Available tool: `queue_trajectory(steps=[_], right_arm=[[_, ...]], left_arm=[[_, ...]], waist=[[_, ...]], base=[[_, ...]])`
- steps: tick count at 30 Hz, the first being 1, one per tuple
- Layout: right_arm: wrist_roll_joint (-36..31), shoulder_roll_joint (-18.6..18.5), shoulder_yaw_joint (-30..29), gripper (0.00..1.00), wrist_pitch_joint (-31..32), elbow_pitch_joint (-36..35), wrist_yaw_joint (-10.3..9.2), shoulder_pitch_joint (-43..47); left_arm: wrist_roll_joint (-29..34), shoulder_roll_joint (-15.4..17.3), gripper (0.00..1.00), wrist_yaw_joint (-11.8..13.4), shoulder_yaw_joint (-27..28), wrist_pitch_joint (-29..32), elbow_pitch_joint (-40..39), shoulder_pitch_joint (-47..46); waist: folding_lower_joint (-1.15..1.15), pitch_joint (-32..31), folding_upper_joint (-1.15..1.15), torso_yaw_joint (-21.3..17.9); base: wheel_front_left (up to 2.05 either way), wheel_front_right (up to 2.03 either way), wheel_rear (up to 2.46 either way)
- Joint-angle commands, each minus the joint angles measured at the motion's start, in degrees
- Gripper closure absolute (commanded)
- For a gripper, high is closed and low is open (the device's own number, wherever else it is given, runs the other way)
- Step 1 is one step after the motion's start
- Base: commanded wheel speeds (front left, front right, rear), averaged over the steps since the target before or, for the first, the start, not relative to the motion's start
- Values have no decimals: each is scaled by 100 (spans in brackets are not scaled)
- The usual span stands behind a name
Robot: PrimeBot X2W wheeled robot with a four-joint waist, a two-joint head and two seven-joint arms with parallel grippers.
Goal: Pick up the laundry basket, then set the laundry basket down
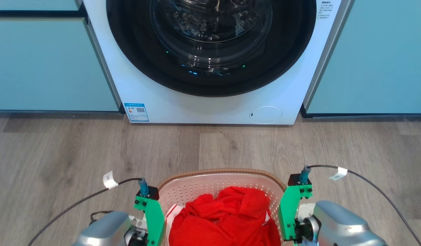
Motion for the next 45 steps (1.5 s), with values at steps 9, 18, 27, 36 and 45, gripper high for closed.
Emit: queue_trajectory(steps=[9, 18, 27, 36, 45], right_arm=[[128, 131, 156, 100, -75, -214, 42, -444], [227, 131, 256, 100, -107, -173, 42, -502], [330, 131, 350, 100, -173, -154, 42, -583], [436, 131, 446, 100, -218, -125, 42, -635], [533, 131, 532, 100, -263, -102, 42, -709]], left_arm=[[-32, 50, 100, -64, 22, 128, -317, -427], [-91, 95, 100, -64, 16, 230, -400, -425], [-173, 125, 100, -64, 13, 299, -439, -548], [-193, 123, 100, -64, 10, 421, -536, -562], [-255, 116, 100, -64, 8, 463, -595, -677]], waist=[[1, -77, 0, 25], [1, -100, 0, 30], [1, -138, 0, 29], [1, -159, 0, 14], [1, -144, 0, 20]], base=[[0, 0, 0], [0, 0, 0], [0, 0, 0], [0, 0, 0], [0, 0, 0]])
